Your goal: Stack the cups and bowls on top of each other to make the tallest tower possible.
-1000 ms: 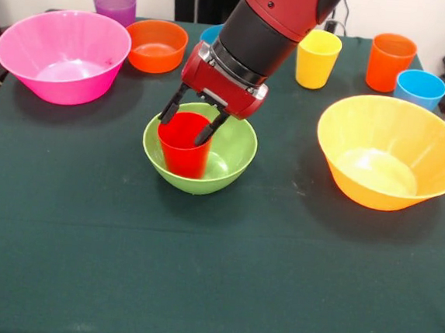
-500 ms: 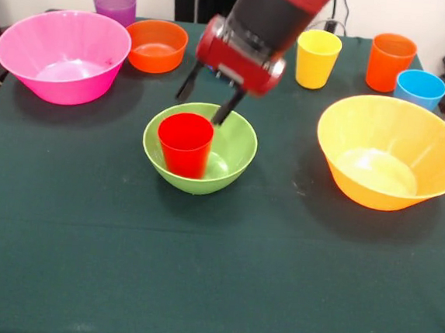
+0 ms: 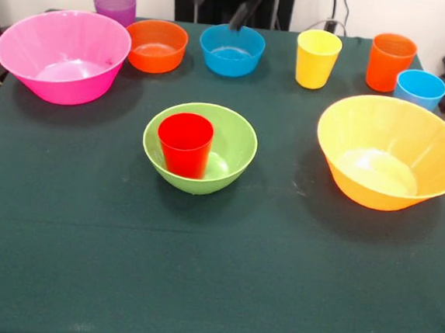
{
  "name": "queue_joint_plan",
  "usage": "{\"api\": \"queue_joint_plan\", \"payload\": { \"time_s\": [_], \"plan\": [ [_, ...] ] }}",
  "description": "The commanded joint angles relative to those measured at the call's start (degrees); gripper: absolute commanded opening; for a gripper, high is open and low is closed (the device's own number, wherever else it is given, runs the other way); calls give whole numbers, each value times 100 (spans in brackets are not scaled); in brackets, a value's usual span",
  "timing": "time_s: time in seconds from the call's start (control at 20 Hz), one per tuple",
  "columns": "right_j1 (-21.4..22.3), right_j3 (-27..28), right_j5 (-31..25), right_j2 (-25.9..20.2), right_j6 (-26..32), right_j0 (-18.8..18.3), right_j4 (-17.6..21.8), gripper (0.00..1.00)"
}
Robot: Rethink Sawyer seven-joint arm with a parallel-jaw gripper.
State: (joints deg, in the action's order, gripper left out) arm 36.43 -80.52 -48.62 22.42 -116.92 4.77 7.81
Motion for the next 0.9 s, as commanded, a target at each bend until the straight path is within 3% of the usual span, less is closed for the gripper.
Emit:
{"api": "queue_joint_plan", "payload": {
  "time_s": [0.05,0.3,0.9],
  "plan": [
    [465,-478,-622,-1107,1103,-267,-71,100],
    [255,-849,197,-1585,1014,-638,-87,100],
    [470,-1741,931,-2224,1029,-1275,203,100]
  ]
}}
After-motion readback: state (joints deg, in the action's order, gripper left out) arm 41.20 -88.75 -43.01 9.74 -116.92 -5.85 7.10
